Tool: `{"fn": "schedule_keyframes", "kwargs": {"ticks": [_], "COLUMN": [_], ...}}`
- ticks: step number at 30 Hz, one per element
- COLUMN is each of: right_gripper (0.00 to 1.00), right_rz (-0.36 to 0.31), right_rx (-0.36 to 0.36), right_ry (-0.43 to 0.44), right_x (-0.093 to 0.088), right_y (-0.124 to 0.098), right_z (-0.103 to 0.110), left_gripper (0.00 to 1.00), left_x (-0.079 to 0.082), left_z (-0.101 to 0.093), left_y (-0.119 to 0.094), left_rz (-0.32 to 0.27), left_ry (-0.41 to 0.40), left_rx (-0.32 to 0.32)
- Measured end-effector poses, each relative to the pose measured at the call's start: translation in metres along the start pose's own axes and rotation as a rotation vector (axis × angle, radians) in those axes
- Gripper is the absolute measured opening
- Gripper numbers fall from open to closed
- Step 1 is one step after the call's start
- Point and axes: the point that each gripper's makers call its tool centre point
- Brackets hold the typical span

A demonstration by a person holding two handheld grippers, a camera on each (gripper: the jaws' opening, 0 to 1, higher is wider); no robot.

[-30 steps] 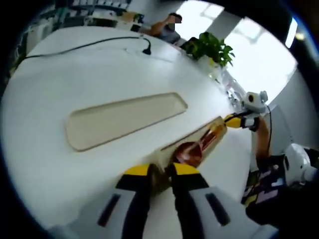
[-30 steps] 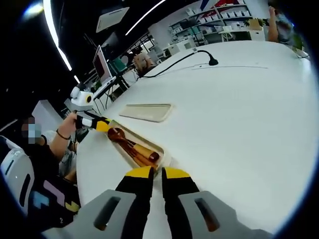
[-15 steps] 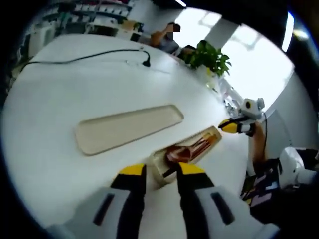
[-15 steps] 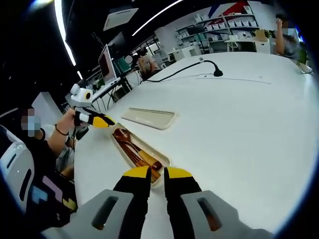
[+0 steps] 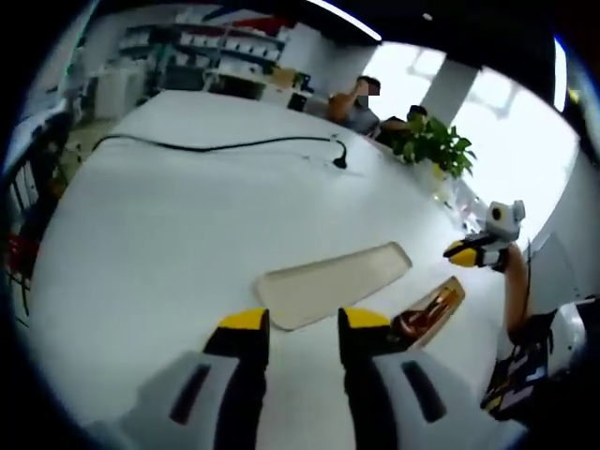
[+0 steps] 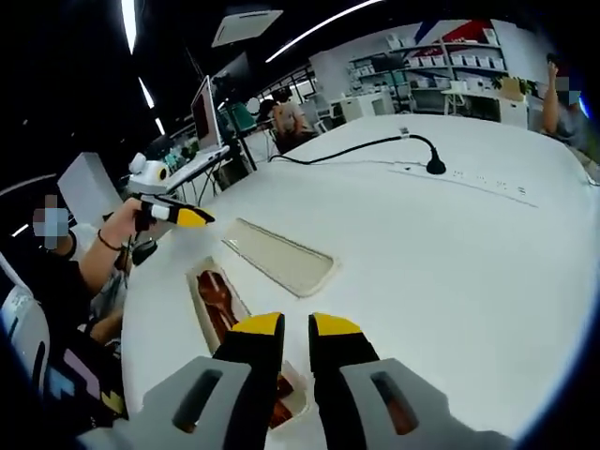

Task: Arrange the utensils inside the cutlery case until each visible utensil rests in its matching compartment.

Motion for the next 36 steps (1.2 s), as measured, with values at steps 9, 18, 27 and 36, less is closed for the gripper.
{"fn": "schedule_keyframes", "kwargs": {"ticks": [9, 18, 27, 36], "right_gripper": [0.10, 0.11, 0.09, 0.04], "right_rz": [0.050, 0.079, 0.085, 0.099], "right_rx": [-0.001, 0.033, 0.049, 0.030], "right_ry": [0.020, 0.059, 0.091, 0.104], "right_x": [0.010, 0.007, 0.006, 0.003], "right_y": [0.034, 0.054, 0.062, 0.062], "right_z": [-0.019, -0.024, -0.023, -0.022], "left_gripper": [0.30, 0.29, 0.26, 0.23], "left_x": [0.001, -0.008, -0.007, -0.006], "left_z": [0.020, 0.015, 0.013, 0.011], "left_y": [0.009, 0.016, 0.023, 0.025], "left_rz": [0.030, 0.062, 0.059, 0.044], "left_ry": [-0.068, -0.105, -0.140, -0.176], "left_rx": [0.000, -0.020, -0.044, -0.055]}}
Point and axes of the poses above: the point that each gripper's makers call its tool centre point, and the gripper's own axes: y roughly forward along the fingers, z roughly to its left, x roughly out of its top, and after that the axes turned 3 degrees about y, right-handed
